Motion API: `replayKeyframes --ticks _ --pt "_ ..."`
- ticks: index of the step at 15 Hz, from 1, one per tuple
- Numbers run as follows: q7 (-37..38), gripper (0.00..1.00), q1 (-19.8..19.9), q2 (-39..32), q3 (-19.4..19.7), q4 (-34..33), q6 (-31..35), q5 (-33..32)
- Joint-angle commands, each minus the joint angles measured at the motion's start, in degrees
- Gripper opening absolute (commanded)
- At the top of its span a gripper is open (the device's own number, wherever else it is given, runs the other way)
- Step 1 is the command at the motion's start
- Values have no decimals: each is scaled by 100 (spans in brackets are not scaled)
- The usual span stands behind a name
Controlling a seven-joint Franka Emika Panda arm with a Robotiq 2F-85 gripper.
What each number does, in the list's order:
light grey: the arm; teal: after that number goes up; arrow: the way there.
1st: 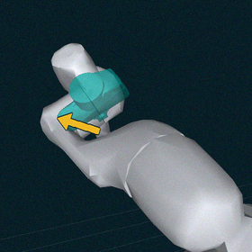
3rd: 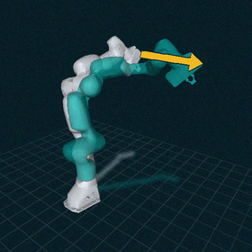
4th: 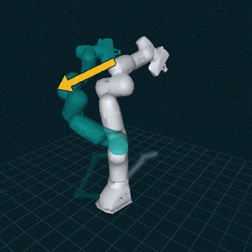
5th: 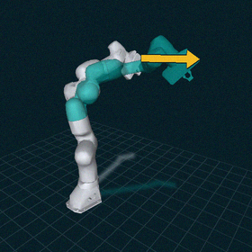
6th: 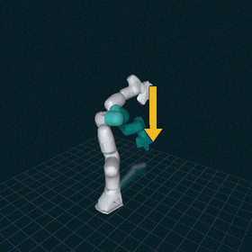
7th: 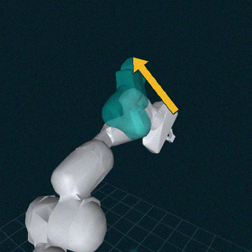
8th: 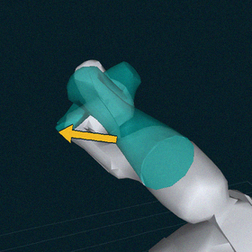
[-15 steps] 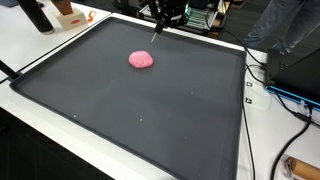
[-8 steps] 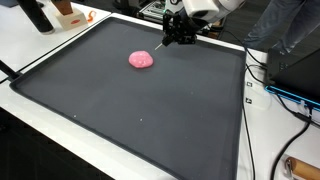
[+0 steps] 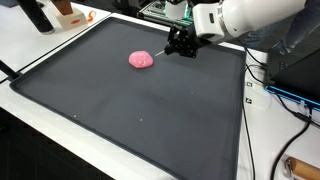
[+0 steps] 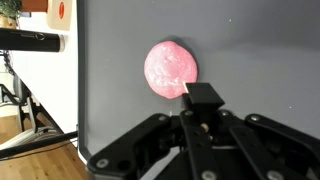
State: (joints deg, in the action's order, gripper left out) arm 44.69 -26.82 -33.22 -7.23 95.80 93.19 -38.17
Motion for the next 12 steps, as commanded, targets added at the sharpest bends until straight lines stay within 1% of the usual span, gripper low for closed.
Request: replayKeyframes --ticks 1,6,12 --pt "420 3 -198 -366 98 -341 -296 -196" --pt "871 3 -302 -669 169 -576 -464 -267" --pt "1141 3 -355 -929 206 -804 -700 -292"
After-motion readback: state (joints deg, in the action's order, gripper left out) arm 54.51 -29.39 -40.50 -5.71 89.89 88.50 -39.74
